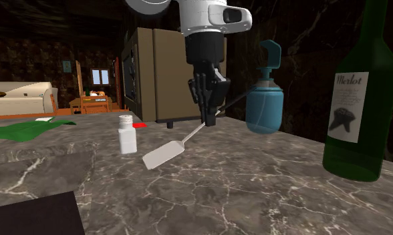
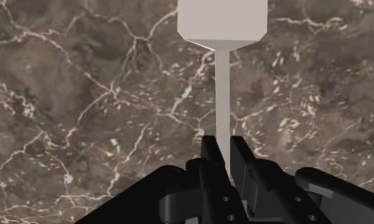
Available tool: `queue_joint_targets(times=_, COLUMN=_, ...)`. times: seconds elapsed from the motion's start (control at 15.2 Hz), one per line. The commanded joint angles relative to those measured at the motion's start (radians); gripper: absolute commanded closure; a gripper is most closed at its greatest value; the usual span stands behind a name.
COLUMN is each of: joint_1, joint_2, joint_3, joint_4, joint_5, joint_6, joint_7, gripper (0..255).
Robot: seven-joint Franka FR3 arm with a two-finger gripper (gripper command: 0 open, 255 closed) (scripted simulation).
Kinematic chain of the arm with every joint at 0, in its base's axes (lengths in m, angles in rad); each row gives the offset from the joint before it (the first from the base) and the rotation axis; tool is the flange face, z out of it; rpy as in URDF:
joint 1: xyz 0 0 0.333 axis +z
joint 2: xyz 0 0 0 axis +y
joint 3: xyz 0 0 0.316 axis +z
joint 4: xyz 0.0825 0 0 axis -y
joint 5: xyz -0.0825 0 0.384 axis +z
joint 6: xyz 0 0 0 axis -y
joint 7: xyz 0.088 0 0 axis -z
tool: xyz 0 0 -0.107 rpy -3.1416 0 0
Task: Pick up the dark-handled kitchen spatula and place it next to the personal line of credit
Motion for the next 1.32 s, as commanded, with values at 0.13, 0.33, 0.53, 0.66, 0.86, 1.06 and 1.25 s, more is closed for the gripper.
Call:
queue_joint_targets(times=0.13, joint_1=0.043, joint_2=-0.02, joint_3=0.063, joint_4=-0.027, joint_5=-0.002, joint_6=0.005, joint_7=0.109, gripper=255)
queue_joint_targets(times=0.33, joint_1=0.075, joint_2=-0.026, joint_3=0.11, joint_4=-0.035, joint_5=0.0, joint_6=0.006, joint_7=0.187, gripper=255)
queue_joint_targets(times=0.53, joint_1=0.109, joint_2=-0.023, joint_3=0.157, joint_4=-0.032, joint_5=0.005, joint_6=0.005, joint_7=0.264, gripper=255)
queue_joint_targets(times=0.66, joint_1=0.131, joint_2=-0.016, joint_3=0.188, joint_4=-0.025, joint_5=0.008, joint_6=0.003, joint_7=0.315, gripper=255)
queue_joint_targets(times=0.86, joint_1=0.163, joint_2=0.003, joint_3=0.233, joint_4=-0.006, joint_5=0.013, joint_6=0.0, joint_7=0.39, gripper=255)
queue_joint_targets(times=1.06, joint_1=0.196, joint_2=0.029, joint_3=0.277, joint_4=0.024, joint_5=0.015, joint_6=-0.004, joint_7=0.464, gripper=255)
queue_joint_targets(times=1.25, joint_1=0.228, joint_2=0.064, joint_3=0.318, joint_4=0.065, joint_5=0.015, joint_6=-0.011, joint_7=0.537, gripper=255)
